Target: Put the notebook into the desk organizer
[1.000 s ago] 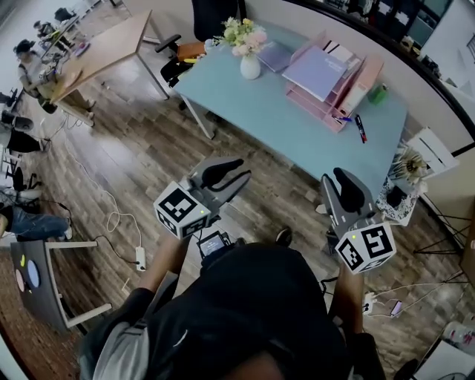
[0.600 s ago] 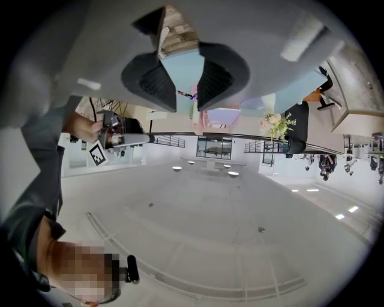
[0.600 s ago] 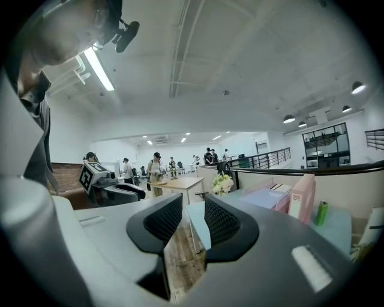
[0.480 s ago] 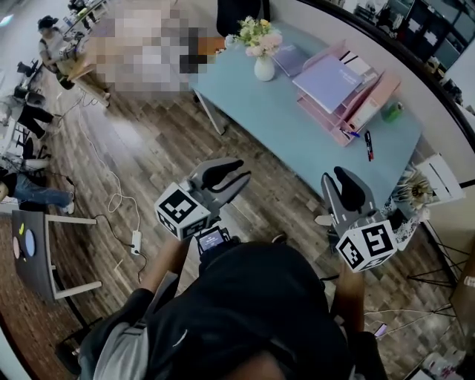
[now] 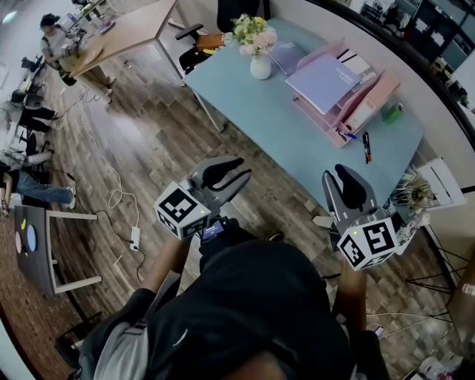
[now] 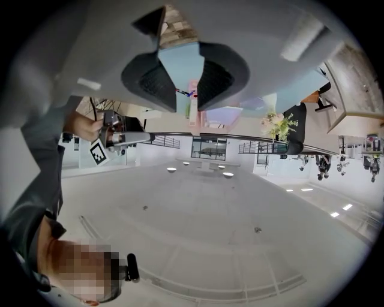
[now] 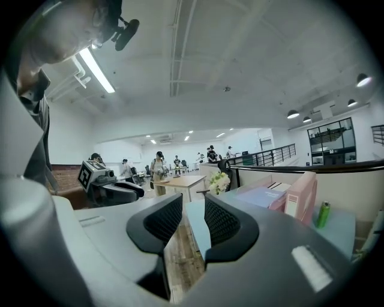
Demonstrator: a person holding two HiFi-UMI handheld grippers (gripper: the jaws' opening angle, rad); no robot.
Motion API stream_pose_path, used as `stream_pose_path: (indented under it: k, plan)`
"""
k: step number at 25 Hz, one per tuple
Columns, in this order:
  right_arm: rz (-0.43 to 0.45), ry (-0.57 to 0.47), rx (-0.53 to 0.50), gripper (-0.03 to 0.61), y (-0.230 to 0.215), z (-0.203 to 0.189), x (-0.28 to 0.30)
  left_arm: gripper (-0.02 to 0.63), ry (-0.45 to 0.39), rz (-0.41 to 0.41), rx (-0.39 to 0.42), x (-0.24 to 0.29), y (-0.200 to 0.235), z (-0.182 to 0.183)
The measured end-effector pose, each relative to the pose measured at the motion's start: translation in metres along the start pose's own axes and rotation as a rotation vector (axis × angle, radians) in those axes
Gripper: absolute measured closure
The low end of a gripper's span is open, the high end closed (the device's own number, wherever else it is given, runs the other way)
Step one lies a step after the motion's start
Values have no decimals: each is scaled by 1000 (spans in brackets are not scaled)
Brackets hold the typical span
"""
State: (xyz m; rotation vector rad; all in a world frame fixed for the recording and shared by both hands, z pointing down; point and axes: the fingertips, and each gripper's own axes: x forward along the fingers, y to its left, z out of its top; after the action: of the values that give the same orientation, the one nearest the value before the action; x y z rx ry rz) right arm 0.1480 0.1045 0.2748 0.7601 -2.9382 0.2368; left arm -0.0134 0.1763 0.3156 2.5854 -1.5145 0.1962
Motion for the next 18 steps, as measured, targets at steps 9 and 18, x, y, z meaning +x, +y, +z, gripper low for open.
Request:
stream_pose_path:
  k: [9,18]
  plan:
    - [-114,-2,27,483,-24,-4,20,445,10,-108,16,35,37,1]
    - [-255,-22,22,483,-33,18,62,445,-15,-236,32,70,106,21]
